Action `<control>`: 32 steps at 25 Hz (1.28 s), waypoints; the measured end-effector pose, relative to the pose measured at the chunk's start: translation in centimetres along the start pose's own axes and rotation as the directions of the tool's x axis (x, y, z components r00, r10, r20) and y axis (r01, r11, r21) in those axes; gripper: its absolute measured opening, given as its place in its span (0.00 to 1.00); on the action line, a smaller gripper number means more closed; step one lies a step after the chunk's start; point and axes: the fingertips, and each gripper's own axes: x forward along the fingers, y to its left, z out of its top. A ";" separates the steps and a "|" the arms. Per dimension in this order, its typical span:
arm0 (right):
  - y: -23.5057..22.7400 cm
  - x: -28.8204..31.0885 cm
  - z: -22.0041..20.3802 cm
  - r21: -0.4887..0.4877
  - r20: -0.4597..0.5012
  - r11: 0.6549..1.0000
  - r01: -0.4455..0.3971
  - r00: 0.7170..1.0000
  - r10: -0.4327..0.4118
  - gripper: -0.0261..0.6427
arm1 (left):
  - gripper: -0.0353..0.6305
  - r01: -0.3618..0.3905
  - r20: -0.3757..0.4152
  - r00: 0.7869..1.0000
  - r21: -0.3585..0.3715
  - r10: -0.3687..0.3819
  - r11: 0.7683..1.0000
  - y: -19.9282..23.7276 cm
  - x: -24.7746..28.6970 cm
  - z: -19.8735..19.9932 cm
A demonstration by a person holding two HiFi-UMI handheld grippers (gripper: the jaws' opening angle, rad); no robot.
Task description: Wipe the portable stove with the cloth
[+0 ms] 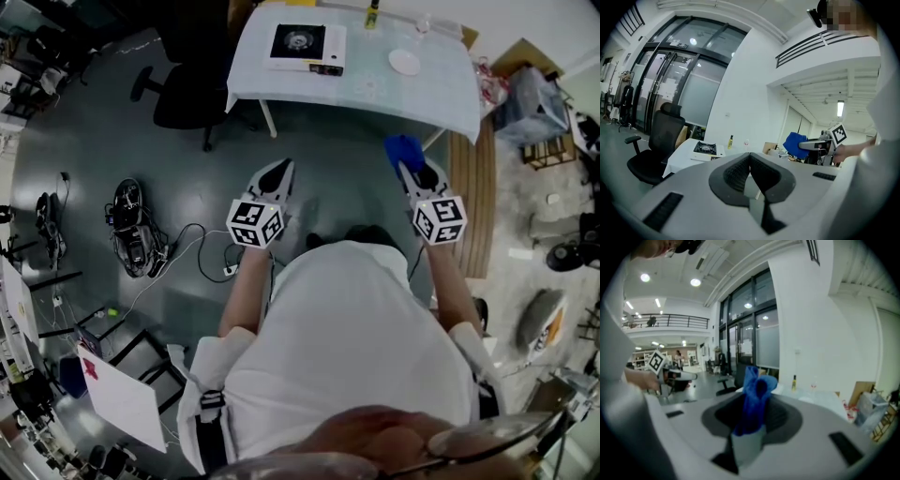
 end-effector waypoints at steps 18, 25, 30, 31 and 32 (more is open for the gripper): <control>-3.5 4.3 -0.4 0.034 -0.026 0.999 -0.004 1.000 0.005 0.23 | 0.10 -0.007 -0.035 0.999 -0.005 0.007 1.000 1.7 4.9 0.3; -6.7 9.0 0.6 0.046 -0.029 0.997 -0.057 0.998 0.058 0.23 | 0.10 -0.032 -0.038 0.999 -0.024 0.031 0.999 3.2 9.6 1.5; -9.5 12.2 1.1 0.042 -0.035 0.995 -0.090 0.995 0.092 0.23 | 0.10 -0.057 -0.051 0.997 -0.019 0.056 0.998 4.1 13.1 2.0; -10.1 12.8 1.3 0.038 -0.037 0.995 -0.096 0.995 0.097 0.23 | 0.10 -0.064 -0.054 0.997 -0.020 0.063 0.998 4.3 13.6 2.1; -10.7 13.4 1.5 0.037 -0.040 0.994 -0.101 0.994 0.103 0.23 | 0.10 -0.072 -0.057 0.996 -0.022 0.071 0.997 4.5 14.2 2.2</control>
